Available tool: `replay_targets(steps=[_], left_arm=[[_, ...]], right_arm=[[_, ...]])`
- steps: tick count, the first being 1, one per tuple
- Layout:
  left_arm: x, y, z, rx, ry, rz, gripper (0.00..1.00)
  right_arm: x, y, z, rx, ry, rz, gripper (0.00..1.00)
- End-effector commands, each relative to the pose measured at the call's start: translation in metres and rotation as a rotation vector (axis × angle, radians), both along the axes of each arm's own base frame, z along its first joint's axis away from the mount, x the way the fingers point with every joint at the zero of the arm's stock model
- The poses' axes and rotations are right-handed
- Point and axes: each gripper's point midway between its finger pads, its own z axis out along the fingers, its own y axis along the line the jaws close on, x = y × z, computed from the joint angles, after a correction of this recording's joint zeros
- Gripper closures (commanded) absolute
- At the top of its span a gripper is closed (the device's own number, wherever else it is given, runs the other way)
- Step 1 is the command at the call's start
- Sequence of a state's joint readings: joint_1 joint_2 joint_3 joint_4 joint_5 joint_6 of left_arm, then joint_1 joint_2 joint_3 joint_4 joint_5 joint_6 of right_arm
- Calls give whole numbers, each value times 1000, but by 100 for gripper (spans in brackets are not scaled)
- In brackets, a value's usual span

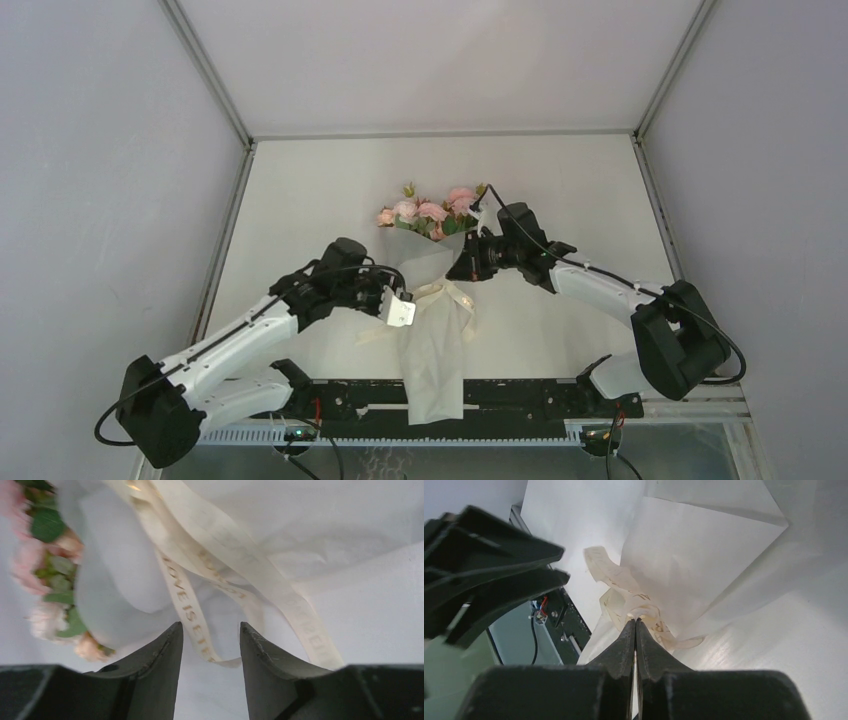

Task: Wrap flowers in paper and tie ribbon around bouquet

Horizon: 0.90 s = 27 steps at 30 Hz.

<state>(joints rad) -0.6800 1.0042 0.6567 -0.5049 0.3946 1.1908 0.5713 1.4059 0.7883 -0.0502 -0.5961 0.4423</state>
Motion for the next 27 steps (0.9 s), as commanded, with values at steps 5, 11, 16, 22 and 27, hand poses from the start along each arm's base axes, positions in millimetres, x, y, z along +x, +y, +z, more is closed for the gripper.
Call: replay_targets(steps=[5,11,16,22,27], left_arm=[[6,-93,67,-385,-18,12,63],[9,-113,52,-411,-47,-1,63],[21,-110,35,-353,-75,35,67],[21,-107,23,-319,-56,43,67],[20,-108,11,-297,-57,21,65]], right_arm=[[15,6,11,70,-10,-107,93],[13,6,9,101,16,-139,100],[10,6,7,106,19,-129,100],[7,5,9,113,12,-128,100],[4,3,12,111,4,-127,100]])
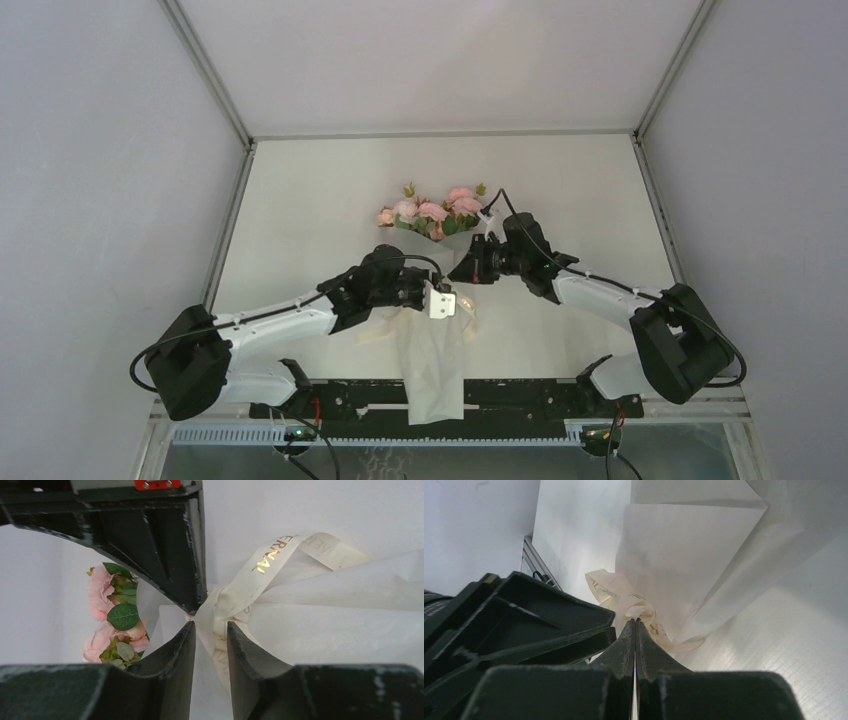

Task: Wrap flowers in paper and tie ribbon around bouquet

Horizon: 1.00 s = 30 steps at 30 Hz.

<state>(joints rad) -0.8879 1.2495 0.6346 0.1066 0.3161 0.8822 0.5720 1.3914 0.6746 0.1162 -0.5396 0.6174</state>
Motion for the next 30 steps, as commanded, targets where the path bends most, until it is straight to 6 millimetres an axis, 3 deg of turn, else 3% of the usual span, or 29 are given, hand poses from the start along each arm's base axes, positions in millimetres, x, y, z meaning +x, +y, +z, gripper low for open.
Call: replay_targets(steps=[1,5,10,11,20,25,30], left_arm=[[0,-3,-7,-4,-13,-21,65],[2,-5,-11,-6,-20,-23,70],[5,-5,-6,-16,-34,-11,98],[4,-4,-8,-8,-34,-14,100],[-3,16,-17,61,-29,-26,100],[-7,17,-17,59,-21,-42,100],[-14,19,-19,73,-16,-71,100]], right_arm=[[2,4,24,53,-69,-1,100],[1,5,27,65,-73,6,100],[1,3,23,59,-68,2,100],[2,2,23,58,-70,-1,99],[13,-5,18,39,-78,-38,89],[15,-4,16,43,-75,-39,86],[15,-4,17,48,-75,-36,95]])
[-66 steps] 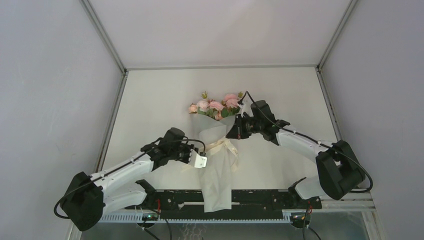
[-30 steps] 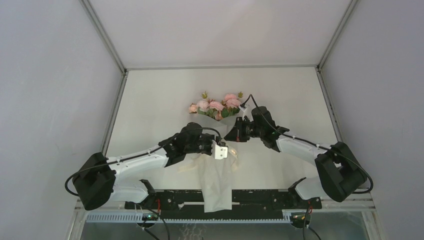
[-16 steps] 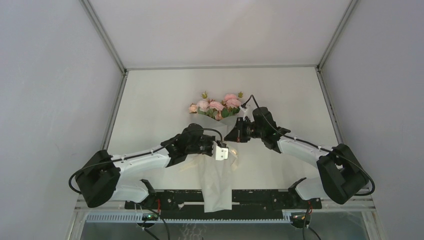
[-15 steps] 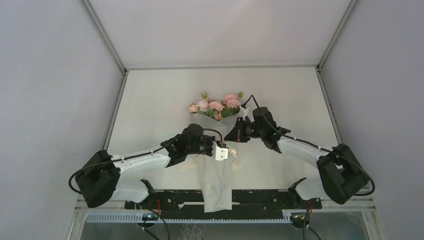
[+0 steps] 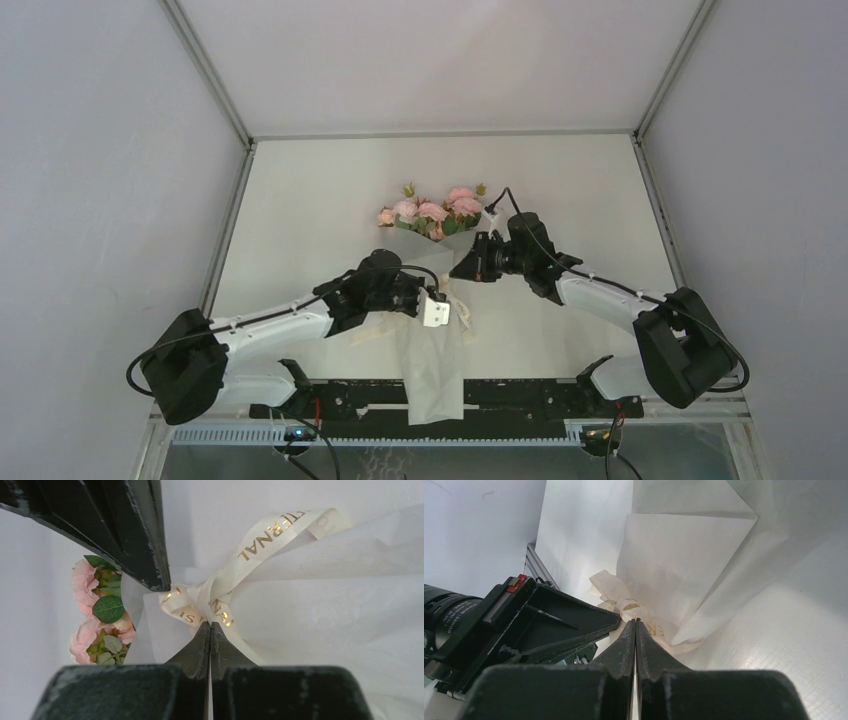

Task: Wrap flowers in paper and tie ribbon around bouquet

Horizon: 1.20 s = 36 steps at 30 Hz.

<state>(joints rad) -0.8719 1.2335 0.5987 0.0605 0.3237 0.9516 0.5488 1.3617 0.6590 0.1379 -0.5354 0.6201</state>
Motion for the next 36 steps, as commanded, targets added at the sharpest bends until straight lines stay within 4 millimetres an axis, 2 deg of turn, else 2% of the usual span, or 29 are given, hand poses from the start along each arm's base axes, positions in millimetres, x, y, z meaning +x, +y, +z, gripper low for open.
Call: replay_targets(steps=[1,10,12,20,27,36], left_arm=[[-11,5,-2,8,-4,-55,100],[-9,5,-1,2,-19,-53,100],[-9,5,-1,2,-20,-52,100],[-8,7,-3,10,-23,-43,100],[-8,7,-3,10,-26,-43,100],[-8,9,-4,15,-29,-33,100]], right_arm=[[9,3,10,32,-46,-6,94],[-4,18,16,98,-35,86,61],[-7,22,15,102,-37,105,56],[-16,28,12,105,-32,148,56],[-22,26,33,98,-146,175,51],[-20,25,14,21,-139,143,53]])
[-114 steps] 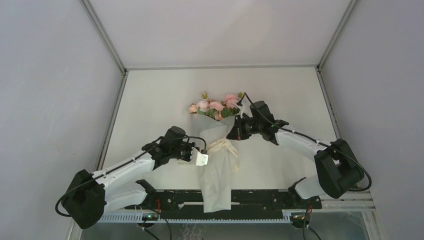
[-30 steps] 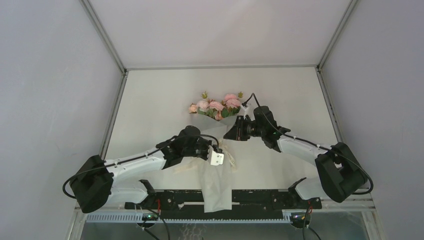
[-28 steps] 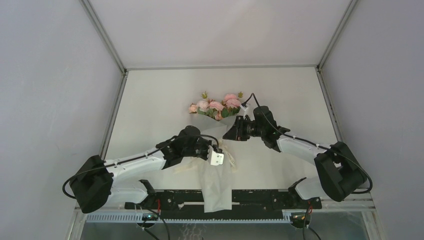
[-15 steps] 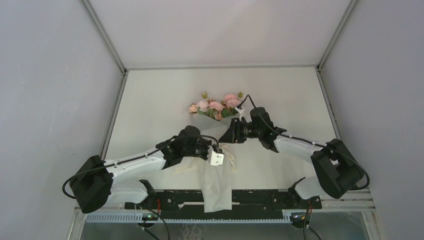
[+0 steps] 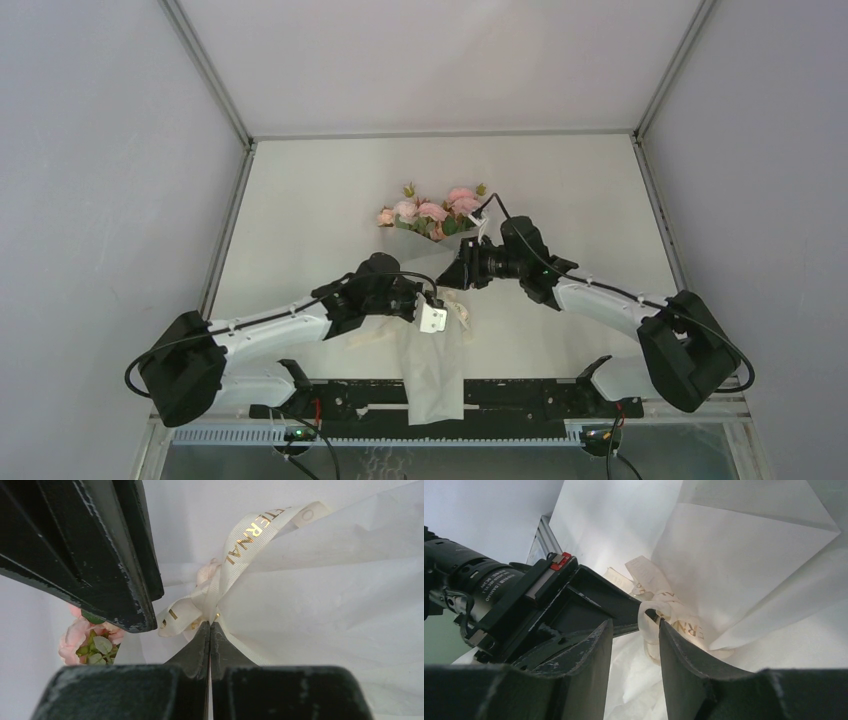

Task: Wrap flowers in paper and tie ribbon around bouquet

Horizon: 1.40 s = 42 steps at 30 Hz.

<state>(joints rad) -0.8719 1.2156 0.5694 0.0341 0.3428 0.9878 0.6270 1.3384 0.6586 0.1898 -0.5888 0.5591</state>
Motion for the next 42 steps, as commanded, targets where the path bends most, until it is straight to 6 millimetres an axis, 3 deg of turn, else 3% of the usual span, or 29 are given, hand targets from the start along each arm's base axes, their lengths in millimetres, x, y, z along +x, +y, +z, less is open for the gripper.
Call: replay_targets(steps=[1,5,7,14,24,31,34,37,40,42], left_arm=[[2,3,7,-18,-34,2,100],[2,3,6,-14,-34,1,100],[2,3,5,-13,-32,0,100],[1,7,3,-2,-26,7,100],[-7,18,-10,50,-3,-10,100],[-9,18,0,35,5,0,100],[-14,22,15,39,36,6,70],[-22,40,25,100,77,34,46],[-31,67,26,156,204,114,28],[-36,85,16,200,285,161,21]], right_arm=[[6,2,-4,-19,-40,-11,53],[7,10,-2,-8,-34,13,54],[7,14,-2,-12,-36,31,60],[14,9,-6,-51,-37,-16,100],[32,-23,3,-63,-26,-144,100],[32,-30,0,-69,-21,-164,100],[29,-29,-6,-74,-1,-153,100],[28,-29,-8,-76,5,-149,100],[28,-28,-8,-75,5,-146,100],[27,-28,-8,-72,5,-143,100]])
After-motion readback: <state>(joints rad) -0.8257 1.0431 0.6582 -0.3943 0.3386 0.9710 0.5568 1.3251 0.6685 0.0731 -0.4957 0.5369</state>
